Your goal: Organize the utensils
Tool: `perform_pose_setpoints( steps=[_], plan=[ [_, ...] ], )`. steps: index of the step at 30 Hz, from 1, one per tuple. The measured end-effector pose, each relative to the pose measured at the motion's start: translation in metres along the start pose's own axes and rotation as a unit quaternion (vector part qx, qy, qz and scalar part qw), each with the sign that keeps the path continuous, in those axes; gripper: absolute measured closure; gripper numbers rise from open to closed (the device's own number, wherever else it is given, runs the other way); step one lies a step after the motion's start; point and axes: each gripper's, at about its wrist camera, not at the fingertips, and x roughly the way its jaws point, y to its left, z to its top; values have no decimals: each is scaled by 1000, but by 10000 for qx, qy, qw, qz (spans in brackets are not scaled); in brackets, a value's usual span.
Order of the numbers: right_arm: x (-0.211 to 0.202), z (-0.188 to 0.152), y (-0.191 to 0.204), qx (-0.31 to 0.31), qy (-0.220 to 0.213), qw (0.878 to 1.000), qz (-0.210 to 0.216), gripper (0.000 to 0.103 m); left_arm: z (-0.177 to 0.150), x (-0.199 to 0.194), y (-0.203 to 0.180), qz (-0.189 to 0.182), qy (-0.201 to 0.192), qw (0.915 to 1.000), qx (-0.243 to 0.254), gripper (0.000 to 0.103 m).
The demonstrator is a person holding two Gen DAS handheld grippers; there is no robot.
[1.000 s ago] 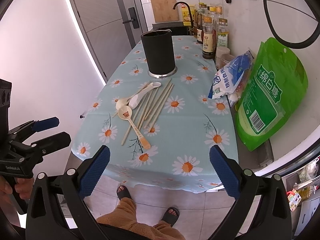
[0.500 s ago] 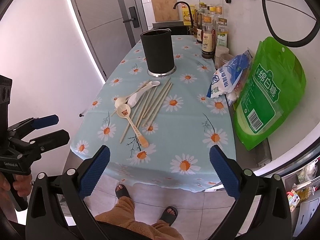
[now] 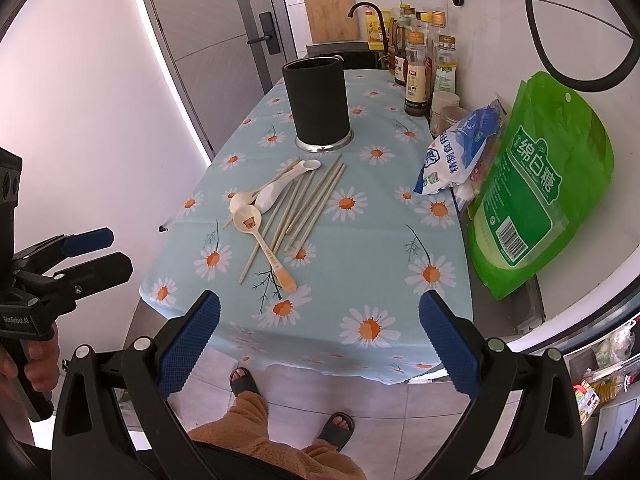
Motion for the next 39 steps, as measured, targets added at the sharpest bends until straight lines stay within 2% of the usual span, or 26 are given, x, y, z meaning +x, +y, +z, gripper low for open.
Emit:
perform_pose_setpoints(
  steps=[10,13,24,32,39],
  plan=[
    [1,1,0,-27,3,10000,90,4,0,-1,1,38,14,10000,-10,6],
    [2,2,-3,-48,7,9999,158,4,1,-5,1,48,-88,9999,-105,6],
    [3,3,-6,-154,185,9985,485,4,-2,-2,-12,146,176,9997,-5,6],
    [24,14,-1,-70,542,9946,887,7,-3,18,12,-224,489,9973,-501,6],
    [49,31,10,-135,812,9924,919,8,1,57,52,-695,604,9885,-1203,8]
  ],
)
